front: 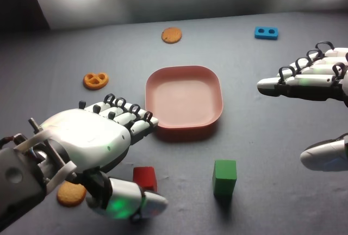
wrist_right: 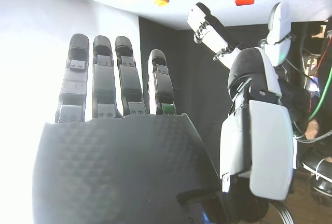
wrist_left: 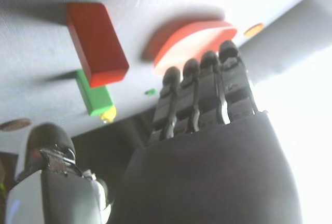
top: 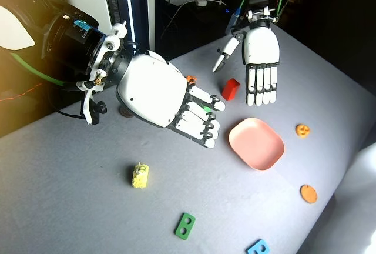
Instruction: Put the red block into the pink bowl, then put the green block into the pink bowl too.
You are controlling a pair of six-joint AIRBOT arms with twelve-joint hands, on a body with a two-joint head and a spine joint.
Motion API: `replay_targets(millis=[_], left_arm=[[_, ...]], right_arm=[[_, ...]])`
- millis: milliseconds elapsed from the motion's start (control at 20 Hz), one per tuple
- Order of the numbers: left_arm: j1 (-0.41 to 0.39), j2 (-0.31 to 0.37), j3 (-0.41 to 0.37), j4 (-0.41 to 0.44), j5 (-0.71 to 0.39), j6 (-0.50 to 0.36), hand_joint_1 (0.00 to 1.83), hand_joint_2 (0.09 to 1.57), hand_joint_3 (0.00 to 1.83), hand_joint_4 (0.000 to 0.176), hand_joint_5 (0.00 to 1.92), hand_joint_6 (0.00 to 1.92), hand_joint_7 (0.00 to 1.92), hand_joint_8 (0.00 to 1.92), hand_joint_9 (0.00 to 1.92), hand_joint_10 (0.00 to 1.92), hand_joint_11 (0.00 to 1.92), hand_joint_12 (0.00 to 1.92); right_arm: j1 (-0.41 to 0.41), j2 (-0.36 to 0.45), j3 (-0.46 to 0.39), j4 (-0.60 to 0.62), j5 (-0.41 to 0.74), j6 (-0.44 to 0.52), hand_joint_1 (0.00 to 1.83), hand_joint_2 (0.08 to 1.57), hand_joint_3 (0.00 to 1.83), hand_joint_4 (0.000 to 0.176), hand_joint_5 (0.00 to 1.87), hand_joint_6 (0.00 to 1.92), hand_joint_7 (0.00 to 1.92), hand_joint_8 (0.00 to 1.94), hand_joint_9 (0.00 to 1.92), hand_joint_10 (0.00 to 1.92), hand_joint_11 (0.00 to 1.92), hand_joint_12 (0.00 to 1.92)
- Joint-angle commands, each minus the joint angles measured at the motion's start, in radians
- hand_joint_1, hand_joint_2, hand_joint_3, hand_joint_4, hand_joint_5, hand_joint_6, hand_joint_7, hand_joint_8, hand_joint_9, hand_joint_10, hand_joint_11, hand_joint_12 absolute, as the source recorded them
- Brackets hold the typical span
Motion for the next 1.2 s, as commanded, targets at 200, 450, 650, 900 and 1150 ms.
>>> replay_targets(millis=[200, 450, 650, 900, 1150], left_arm=[[0.004, 0.003, 0.01, 0.041, -0.054, -0.006, 1.04, 1.02, 0.01, 0.0, 0.11, 0.01, 0.04, 0.01, 0.01, 0.0, 0.0, 0.0], [0.007, -0.008, 0.014, 0.036, -0.055, -0.01, 1.19, 0.99, 0.01, 0.0, 0.21, 0.0, 0.14, 0.0, 0.08, 0.0, 0.0, 0.26], [0.0, -0.026, 0.01, -0.017, -0.103, -0.01, 1.17, 0.99, 0.0, 0.0, 0.23, 0.0, 0.16, 0.0, 0.09, 0.0, 0.0, 0.3], [-0.016, -0.041, -0.003, -0.093, -0.191, -0.009, 1.07, 0.99, 0.0, 0.0, 0.18, 0.0, 0.14, 0.0, 0.11, 0.01, 0.0, 0.3], [-0.029, -0.049, -0.003, -0.142, -0.203, 0.009, 1.06, 0.97, 0.0, 0.0, 0.18, 0.0, 0.14, 0.0, 0.11, 0.0, 0.0, 0.34]], right_arm=[[0.007, 0.008, -0.004, 0.012, 0.102, 0.003, 0.27, 1.07, 0.0, 0.164, 0.06, 0.0, 0.14, 0.0, 0.1, 0.01, 0.0, 0.28], [0.006, 0.008, -0.006, 0.012, 0.102, 0.003, 0.24, 1.08, 0.0, 0.162, 0.06, 0.0, 0.14, 0.0, 0.11, 0.0, 0.0, 0.3], [0.006, 0.008, -0.007, 0.012, 0.101, 0.002, 0.28, 1.07, 0.0, 0.16, 0.08, 0.01, 0.15, 0.0, 0.13, 0.01, 0.0, 0.27], [0.004, 0.008, -0.008, 0.012, 0.101, 0.001, 0.26, 1.07, 0.0, 0.163, 0.07, 0.0, 0.15, 0.01, 0.12, 0.0, 0.0, 0.28], [0.002, 0.008, -0.008, 0.012, 0.101, -0.002, 0.22, 1.08, 0.0, 0.164, 0.06, 0.0, 0.16, 0.0, 0.13, 0.0, 0.0, 0.35]])
